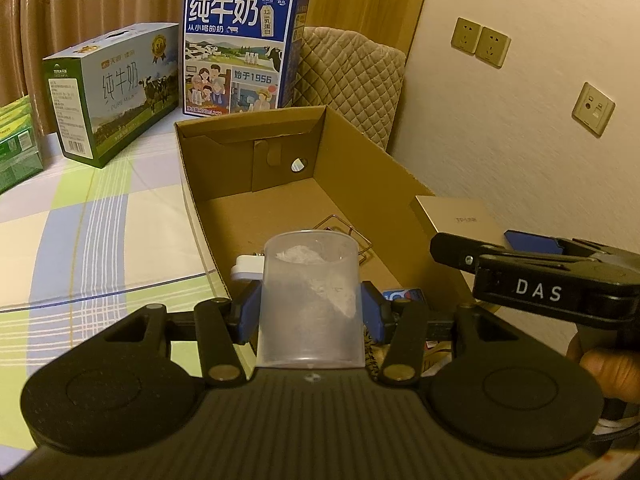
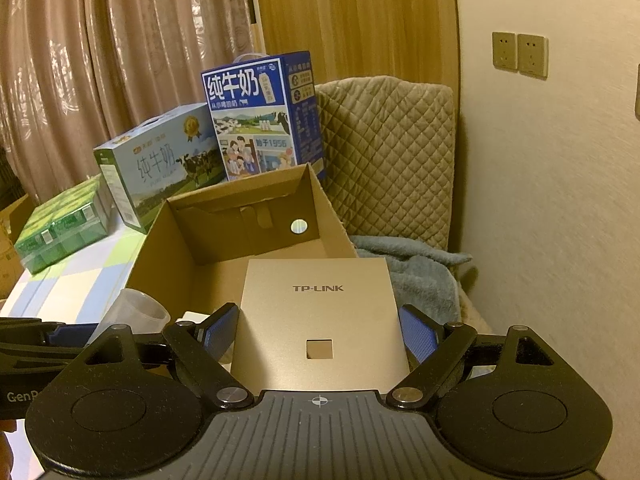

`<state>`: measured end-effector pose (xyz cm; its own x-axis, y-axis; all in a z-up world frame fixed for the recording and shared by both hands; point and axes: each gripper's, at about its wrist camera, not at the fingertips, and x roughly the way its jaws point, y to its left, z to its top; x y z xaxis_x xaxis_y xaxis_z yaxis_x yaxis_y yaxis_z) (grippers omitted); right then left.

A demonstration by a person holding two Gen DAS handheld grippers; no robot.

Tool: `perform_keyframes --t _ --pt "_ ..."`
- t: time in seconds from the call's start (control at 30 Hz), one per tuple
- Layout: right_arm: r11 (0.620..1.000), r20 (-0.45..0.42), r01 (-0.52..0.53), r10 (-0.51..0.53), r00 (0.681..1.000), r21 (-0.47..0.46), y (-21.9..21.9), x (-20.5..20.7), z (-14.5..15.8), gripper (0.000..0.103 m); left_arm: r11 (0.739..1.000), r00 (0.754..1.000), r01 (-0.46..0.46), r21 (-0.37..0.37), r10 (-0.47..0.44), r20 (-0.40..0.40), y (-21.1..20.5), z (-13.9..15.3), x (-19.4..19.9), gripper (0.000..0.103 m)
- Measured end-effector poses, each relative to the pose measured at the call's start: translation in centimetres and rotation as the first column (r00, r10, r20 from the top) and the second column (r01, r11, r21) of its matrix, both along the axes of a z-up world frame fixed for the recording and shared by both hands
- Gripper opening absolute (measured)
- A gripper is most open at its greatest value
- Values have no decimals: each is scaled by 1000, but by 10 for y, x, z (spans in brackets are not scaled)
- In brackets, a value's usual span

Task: Organize rigid objects
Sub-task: 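Lower the router and cup into the box with both tools, then open the left gripper releasing the cup while the right releases the router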

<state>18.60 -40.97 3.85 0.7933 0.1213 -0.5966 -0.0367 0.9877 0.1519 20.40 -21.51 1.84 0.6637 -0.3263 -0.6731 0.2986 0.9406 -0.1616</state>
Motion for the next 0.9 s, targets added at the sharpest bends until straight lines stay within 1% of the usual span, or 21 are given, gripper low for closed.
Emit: perform_keyframes --t 0.17,0.23,0.27,0.63,0.9 --pt "1000 2 2 -2 1000 0 0 -1 1 83 1000 1000 5 9 -5 -5 -1 -1 1 47" --pt "1000 1 2 -2 1000 1 0 -1 1 83 1000 1000 -5 28 5 11 -2 -1 0 53" --pt "1000 2 2 -2 1000 1 0 -1 1 83 1000 1000 -8 28 8 15 -2 -1 0 54" --pt "1000 2 -3 3 1000 6 2 -3 2 83 999 999 -40 22 40 18 13 4 -4 53" --pt "1000 6 -18 18 1000 8 9 -5 4 83 995 995 -100 18 100 19 39 6 -5 54"
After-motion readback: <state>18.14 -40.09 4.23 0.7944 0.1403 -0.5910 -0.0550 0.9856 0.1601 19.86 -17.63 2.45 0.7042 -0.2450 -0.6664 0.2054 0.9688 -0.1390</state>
